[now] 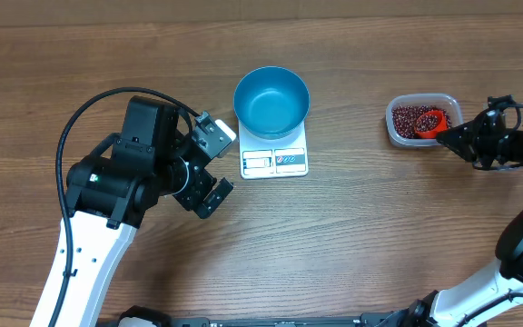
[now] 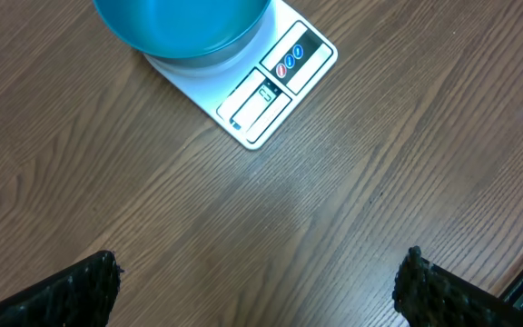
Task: Scoop item into bowl and weigh 150g on scale
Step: 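Dip the red cup into the beans and scoop with the right gripper, then carry the filled cup over the teal bowl with the right gripper, then tilt the red cup to pour beans into the teal bowl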
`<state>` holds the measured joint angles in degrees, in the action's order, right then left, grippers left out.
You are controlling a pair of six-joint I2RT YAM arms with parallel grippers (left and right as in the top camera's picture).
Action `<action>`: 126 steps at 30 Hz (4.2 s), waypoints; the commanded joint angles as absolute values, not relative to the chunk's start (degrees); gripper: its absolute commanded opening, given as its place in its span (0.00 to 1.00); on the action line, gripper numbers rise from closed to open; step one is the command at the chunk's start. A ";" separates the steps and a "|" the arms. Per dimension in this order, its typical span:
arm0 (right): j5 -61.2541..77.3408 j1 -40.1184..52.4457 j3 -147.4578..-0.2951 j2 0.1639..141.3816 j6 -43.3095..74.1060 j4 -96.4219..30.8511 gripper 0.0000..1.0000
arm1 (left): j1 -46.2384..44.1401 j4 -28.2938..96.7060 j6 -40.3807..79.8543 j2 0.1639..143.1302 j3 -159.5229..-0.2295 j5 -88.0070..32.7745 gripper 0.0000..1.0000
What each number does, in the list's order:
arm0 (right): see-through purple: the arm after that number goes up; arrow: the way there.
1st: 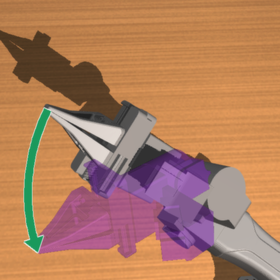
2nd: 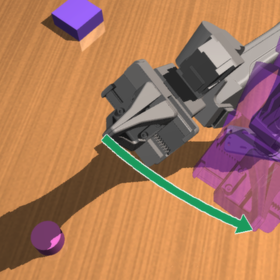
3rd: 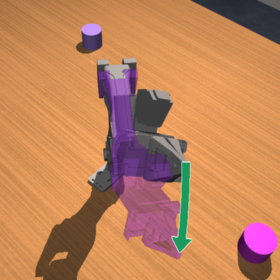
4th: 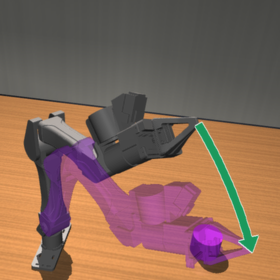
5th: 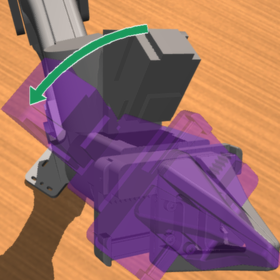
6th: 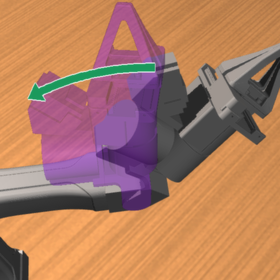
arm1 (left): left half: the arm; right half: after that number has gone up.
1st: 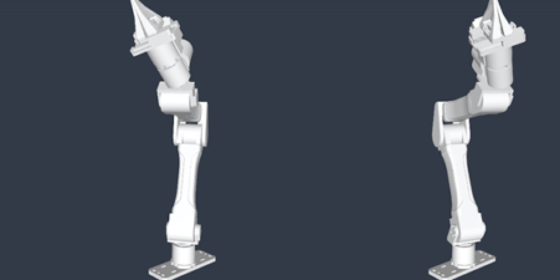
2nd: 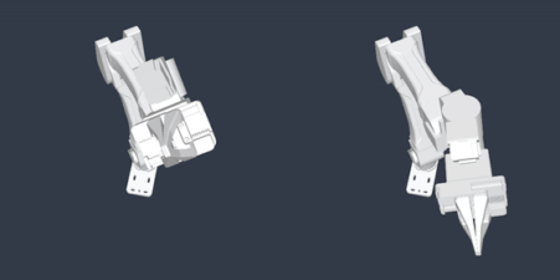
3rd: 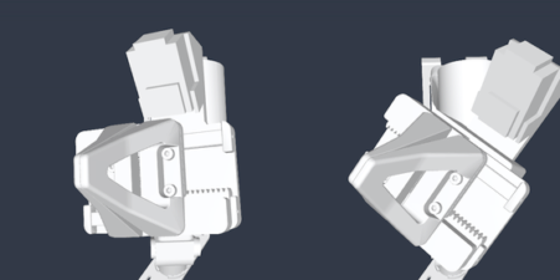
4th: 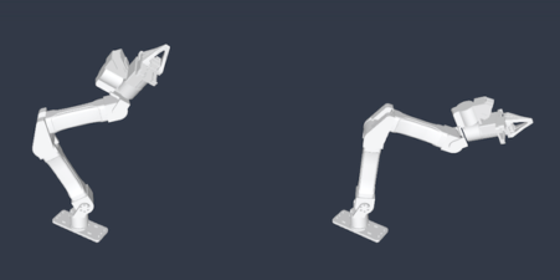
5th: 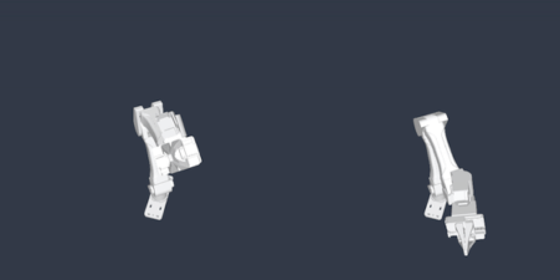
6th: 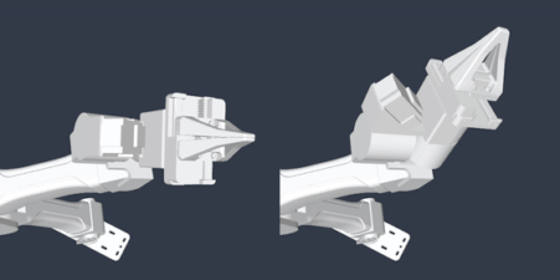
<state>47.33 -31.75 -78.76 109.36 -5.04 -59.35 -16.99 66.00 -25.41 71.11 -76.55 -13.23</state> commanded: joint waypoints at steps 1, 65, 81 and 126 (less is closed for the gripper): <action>52.27 -32.40 -79.46 109.75 -7.88 -59.55 0.04 | -16.88 65.78 -24.82 71.26 -77.89 -13.50 1.00; 75.70 -16.23 -79.64 109.62 -11.86 -64.51 0.04 | -16.91 65.78 -24.84 71.26 -77.89 -13.50 1.00; 77.87 -5.28 -81.84 109.62 -1.78 -52.18 0.04 | -16.88 65.78 -24.82 71.26 -77.89 -13.50 1.00; 23.51 20.25 -84.20 107.55 -3.57 -32.97 0.04 | -16.91 65.78 -24.82 71.26 -77.89 -13.50 0.99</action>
